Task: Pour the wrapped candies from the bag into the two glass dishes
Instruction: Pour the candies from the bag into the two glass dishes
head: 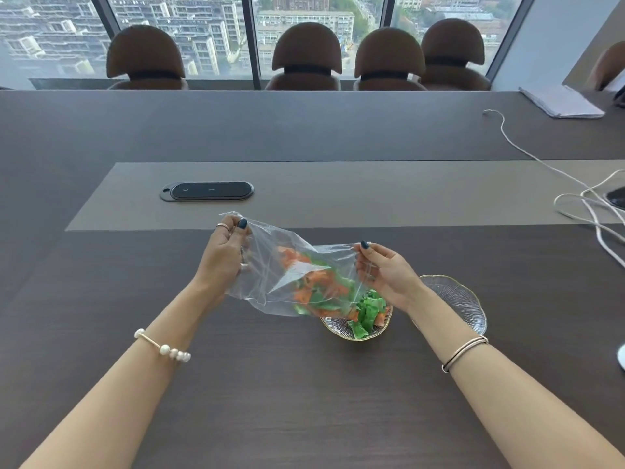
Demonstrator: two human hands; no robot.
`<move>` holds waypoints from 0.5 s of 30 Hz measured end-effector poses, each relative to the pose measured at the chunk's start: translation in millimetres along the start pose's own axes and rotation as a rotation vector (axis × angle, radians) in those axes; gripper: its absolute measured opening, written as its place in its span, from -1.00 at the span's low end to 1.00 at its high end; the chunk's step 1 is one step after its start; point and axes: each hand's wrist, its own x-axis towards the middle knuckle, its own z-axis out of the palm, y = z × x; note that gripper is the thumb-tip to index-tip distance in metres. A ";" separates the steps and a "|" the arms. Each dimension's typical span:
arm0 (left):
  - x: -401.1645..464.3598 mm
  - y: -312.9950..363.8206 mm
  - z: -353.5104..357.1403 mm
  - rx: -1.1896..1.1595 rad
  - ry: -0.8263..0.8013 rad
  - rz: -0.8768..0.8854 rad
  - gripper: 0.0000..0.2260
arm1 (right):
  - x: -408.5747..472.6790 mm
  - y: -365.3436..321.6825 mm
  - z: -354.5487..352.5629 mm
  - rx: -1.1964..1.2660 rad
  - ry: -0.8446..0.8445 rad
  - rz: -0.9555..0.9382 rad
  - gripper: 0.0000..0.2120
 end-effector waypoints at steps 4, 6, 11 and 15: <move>-1.2 4.8 -5.9 0.056 0.042 0.028 -0.78 | 0.7 -4.4 8.4 -0.008 -0.026 -0.032 -0.86; -2.2 3.7 -7.8 0.067 0.053 0.024 -0.78 | 0.0 -5.0 9.8 -0.022 -0.025 -0.022 -0.86; -3.5 0.2 -8.2 0.076 0.077 0.014 -0.77 | -2.4 -8.5 12.6 -0.037 -0.056 -0.035 -0.80; -2.1 2.4 -9.6 0.078 0.092 0.026 -0.80 | -3.2 -12.5 11.0 -0.027 -0.035 -0.024 -0.77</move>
